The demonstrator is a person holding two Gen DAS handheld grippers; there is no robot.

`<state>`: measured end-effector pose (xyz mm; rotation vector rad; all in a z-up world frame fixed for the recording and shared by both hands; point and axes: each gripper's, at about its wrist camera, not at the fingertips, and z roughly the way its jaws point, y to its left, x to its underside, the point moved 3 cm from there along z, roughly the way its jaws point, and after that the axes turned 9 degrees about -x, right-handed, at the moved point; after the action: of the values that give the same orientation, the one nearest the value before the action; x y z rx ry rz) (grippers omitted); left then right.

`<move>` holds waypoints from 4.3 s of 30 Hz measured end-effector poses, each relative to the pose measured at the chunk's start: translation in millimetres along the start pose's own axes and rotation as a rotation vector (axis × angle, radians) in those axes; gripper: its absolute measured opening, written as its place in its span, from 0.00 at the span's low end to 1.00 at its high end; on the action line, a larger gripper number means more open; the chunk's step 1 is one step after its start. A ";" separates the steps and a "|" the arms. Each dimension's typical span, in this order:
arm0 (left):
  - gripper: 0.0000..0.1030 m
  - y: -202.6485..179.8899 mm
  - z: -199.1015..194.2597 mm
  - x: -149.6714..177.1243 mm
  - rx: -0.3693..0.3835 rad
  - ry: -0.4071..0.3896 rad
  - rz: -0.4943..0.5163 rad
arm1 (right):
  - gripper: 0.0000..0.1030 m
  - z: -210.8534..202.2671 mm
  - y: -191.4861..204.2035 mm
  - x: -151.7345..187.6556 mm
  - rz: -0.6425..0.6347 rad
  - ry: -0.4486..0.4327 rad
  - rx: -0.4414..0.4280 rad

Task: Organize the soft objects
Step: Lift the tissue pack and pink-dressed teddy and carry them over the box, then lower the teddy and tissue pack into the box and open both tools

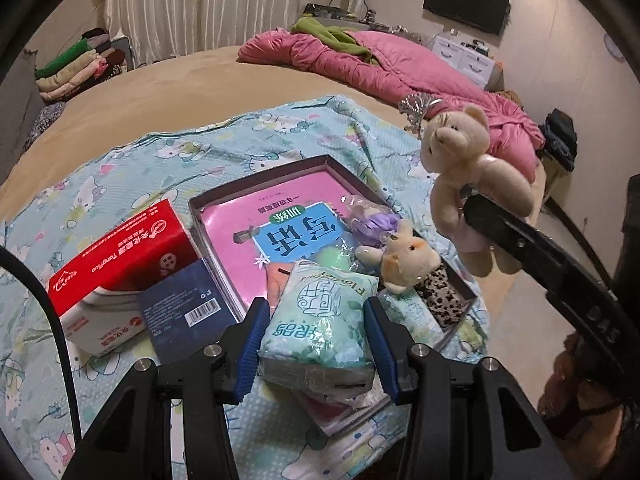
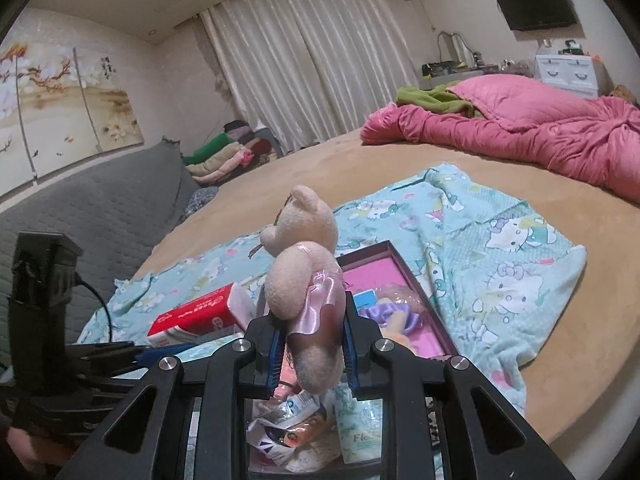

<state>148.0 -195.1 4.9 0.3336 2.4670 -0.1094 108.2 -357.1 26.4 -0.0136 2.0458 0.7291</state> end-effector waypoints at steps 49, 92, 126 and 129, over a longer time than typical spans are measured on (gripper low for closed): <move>0.47 1.0 65.2 11.6 -0.009 0.095 -0.030 | 0.25 62.2 -35.3 48.2 0.239 0.249 -0.141; 0.47 0.0 60.7 14.2 0.022 0.087 -0.041 | 0.38 46.3 -32.2 31.6 0.065 0.148 0.056; 0.65 0.8 46.2 6.9 0.026 0.063 -0.044 | 0.76 21.3 -28.3 19.1 0.013 0.048 0.227; 0.70 4.5 40.6 6.5 0.026 0.050 -0.053 | 0.77 16.3 -23.8 16.0 0.005 0.032 0.240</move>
<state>168.0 -195.8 -31.2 0.2849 2.5261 -0.1579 118.6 -364.3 -4.1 0.1180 2.1522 0.4856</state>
